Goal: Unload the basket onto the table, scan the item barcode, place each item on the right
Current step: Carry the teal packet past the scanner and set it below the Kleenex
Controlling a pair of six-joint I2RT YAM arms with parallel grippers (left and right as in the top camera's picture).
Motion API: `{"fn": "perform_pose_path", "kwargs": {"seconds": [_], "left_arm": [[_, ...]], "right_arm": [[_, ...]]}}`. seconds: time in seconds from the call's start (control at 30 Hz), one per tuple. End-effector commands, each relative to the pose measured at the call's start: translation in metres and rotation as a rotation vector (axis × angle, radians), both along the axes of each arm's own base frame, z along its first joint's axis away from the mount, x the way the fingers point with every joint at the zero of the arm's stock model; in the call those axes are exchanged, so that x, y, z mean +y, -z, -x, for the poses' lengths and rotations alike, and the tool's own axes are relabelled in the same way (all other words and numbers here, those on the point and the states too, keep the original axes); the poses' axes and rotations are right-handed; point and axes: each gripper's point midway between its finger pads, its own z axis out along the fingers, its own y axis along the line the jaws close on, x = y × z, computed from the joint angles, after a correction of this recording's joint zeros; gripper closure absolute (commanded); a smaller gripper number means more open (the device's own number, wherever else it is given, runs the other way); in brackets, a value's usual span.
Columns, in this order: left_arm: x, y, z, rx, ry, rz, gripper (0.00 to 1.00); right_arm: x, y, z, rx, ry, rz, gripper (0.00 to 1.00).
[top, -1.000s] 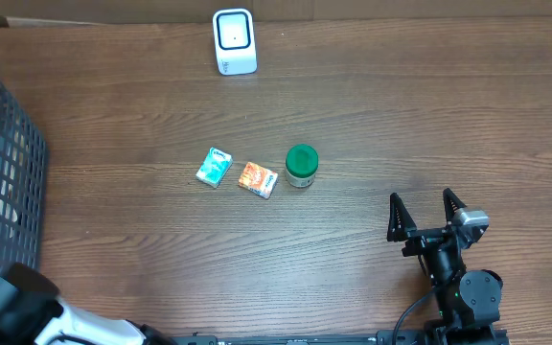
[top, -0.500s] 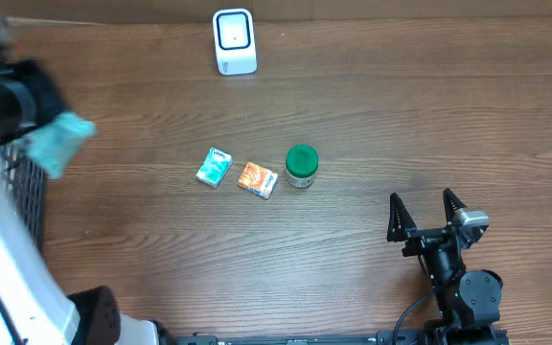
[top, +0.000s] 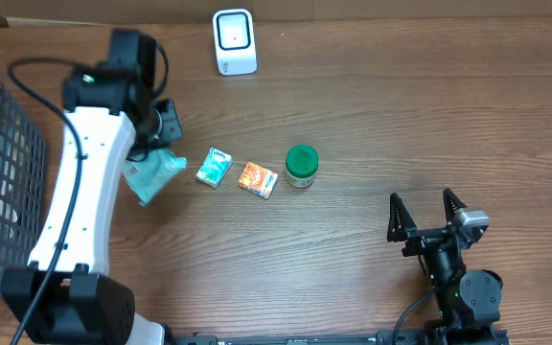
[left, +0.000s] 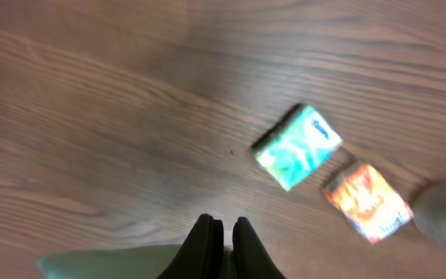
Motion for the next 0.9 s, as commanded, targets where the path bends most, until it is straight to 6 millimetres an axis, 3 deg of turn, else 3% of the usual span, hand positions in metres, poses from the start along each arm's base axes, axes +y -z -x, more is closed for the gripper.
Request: {"fn": "perform_pose_path", "kwargs": {"seconds": [0.0,0.17,0.3,0.4,0.47,0.5,0.53,0.6,0.63,0.77,0.87], "left_arm": [[0.004,0.038,0.011,0.022,-0.308,0.046,0.96],[0.003,0.089,0.022,0.025,-0.616,0.118,0.96],[-0.004,0.12,0.029,0.026,-0.738,0.185,0.96],[-0.003,0.138,0.037,0.026,-0.867,0.209,0.96],[-0.001,0.139,0.036,0.012,-0.872,0.208,0.94],[0.0,0.139,0.033,0.002,-0.867,0.208,0.83],[0.001,0.138,0.03,-0.012,-0.851,0.205,0.52],[0.001,0.136,0.021,-0.042,-0.797,0.206,0.15],[0.001,0.134,0.017,-0.055,-0.766,0.207,0.02],[0.0,0.111,-0.001,-0.111,-0.618,0.195,0.01],[0.004,0.072,-0.019,-0.179,-0.475,0.163,0.01]], "right_arm": [[-0.001,0.002,0.0,-0.004,0.005,-0.003,0.0],[-0.001,0.002,0.0,-0.004,0.005,-0.003,0.0],[-0.001,0.002,0.0,-0.004,0.005,-0.003,0.0],[-0.001,0.002,0.0,-0.004,0.006,-0.003,0.0],[-0.001,0.002,0.0,-0.004,0.005,-0.003,0.0],[-0.001,0.002,0.0,-0.004,0.006,-0.003,0.0],[-0.001,0.002,0.0,-0.004,0.005,-0.003,0.0],[-0.001,0.002,0.0,-0.004,0.005,-0.003,0.0],[-0.001,0.002,0.0,-0.004,0.005,-0.003,0.0],[-0.001,0.002,0.0,-0.004,0.005,-0.003,0.0],[-0.001,0.002,0.0,-0.004,0.005,-0.003,0.0]]}}
